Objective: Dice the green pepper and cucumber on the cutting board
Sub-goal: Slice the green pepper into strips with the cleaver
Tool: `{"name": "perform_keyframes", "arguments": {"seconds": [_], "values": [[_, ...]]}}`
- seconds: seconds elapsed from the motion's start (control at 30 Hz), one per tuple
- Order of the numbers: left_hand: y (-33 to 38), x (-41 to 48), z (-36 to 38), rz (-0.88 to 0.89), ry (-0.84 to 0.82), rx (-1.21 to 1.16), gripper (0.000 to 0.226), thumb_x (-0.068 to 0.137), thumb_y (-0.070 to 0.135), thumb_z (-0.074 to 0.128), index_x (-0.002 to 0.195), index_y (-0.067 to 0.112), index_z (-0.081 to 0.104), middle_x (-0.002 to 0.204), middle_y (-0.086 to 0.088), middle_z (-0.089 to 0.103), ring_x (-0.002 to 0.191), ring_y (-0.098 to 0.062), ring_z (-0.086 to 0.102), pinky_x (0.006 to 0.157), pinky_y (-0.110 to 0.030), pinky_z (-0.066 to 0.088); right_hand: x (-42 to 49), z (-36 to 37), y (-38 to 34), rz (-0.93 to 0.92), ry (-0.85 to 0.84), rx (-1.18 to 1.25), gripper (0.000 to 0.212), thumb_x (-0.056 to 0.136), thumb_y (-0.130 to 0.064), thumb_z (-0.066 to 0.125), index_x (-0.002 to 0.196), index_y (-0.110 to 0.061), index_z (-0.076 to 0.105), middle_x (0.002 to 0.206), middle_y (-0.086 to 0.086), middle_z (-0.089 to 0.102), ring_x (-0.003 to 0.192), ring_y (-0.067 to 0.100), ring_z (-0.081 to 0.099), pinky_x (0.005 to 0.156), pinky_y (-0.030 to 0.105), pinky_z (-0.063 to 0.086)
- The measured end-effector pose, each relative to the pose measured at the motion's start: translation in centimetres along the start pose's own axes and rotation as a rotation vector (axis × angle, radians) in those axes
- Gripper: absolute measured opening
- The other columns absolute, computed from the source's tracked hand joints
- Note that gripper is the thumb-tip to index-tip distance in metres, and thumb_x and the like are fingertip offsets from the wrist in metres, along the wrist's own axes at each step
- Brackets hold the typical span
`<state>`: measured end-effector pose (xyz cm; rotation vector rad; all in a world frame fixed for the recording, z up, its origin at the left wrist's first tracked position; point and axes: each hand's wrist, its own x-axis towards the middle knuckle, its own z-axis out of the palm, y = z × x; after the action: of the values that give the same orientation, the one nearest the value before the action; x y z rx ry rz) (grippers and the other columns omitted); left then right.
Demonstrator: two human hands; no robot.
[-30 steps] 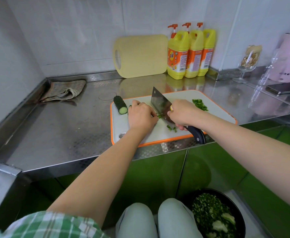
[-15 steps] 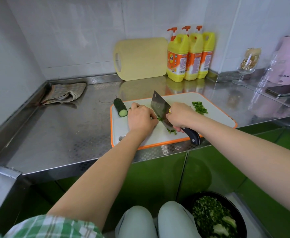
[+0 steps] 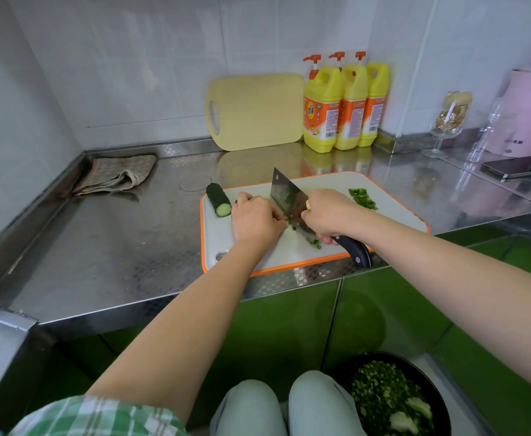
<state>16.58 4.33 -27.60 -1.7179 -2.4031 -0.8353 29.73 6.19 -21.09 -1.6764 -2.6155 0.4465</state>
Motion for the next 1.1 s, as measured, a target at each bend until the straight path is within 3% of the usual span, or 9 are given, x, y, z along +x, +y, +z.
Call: {"name": "perform_keyframes", "arguments": {"seconds": [0.17,0.27,0.37,0.53,0.7,0.93,1.1], "values": [[0.1,0.0,-0.2,-0.005,-0.005,-0.035,0.007,0.078,0.028,0.071,0.081,0.026,0.077,0.084,0.002,0.070,0.105,-0.027,0.043,0.082,-0.032,0.036,1.0,0.5,-0.8,0.016,-0.020,-0.046,0.022,0.089,-0.004,0.059,0.067,0.000,0.063,0.043,0.008,0.057,0.048,0.022,0.057,0.073,0.030,0.057],[-0.1,-0.1,-0.2,0.005,-0.007,-0.034,0.008,0.080,0.028,0.071,0.082,0.026,0.078,0.085,0.002,0.071,0.106,-0.027,0.043,0.084,-0.034,0.038,1.3,0.8,-0.8,0.010,0.013,-0.009,0.009,0.088,-0.003,0.062,0.084,0.003,0.066,0.063,0.013,0.063,0.056,0.026,0.059,0.075,0.033,0.058],[-0.2,-0.1,-0.1,0.023,0.000,-0.020,0.011,0.083,0.028,0.068,0.085,0.024,0.078,0.087,0.000,0.071,0.108,-0.027,0.044,0.085,-0.034,0.037,1.6,0.8,-0.2,0.016,0.062,0.092,0.012,0.090,-0.003,0.059,0.093,0.007,0.066,0.082,0.021,0.069,0.070,0.032,0.065,0.072,0.038,0.058],[-0.3,0.0,0.1,0.035,0.006,0.016,0.013,0.084,0.029,0.065,0.085,0.024,0.078,0.089,0.000,0.071,0.108,-0.027,0.044,0.085,-0.035,0.037,0.7,0.2,0.7,-0.040,0.116,0.204,0.033,0.098,-0.012,0.043,0.065,-0.009,0.046,0.065,0.010,0.056,0.053,0.022,0.054,0.054,0.023,0.047],[-0.5,0.1,0.3,0.034,0.018,0.044,0.015,0.083,0.030,0.065,0.086,0.023,0.077,0.089,-0.001,0.071,0.107,-0.028,0.044,0.083,-0.034,0.035,-0.1,0.0,-0.2,0.021,0.048,0.144,0.018,0.090,-0.004,0.057,0.085,0.006,0.071,0.077,0.019,0.072,0.063,0.029,0.062,0.072,0.030,0.055],[-0.2,0.0,0.2,0.035,0.020,0.046,0.013,0.082,0.029,0.066,0.086,0.024,0.077,0.090,0.001,0.071,0.107,-0.028,0.043,0.083,-0.033,0.033,0.0,0.1,0.0,0.000,0.023,0.064,0.028,0.093,-0.007,0.050,0.078,0.006,0.071,0.065,0.018,0.068,0.058,0.030,0.062,0.073,0.030,0.056],[-0.1,0.0,0.1,0.037,0.033,0.011,0.010,0.082,0.028,0.067,0.084,0.027,0.077,0.088,0.002,0.071,0.106,-0.027,0.044,0.079,-0.032,0.032,0.5,0.1,-0.5,0.001,-0.006,-0.014,0.014,0.089,-0.003,0.060,0.082,0.006,0.069,0.063,0.016,0.064,0.057,0.028,0.060,0.076,0.033,0.057]]}}
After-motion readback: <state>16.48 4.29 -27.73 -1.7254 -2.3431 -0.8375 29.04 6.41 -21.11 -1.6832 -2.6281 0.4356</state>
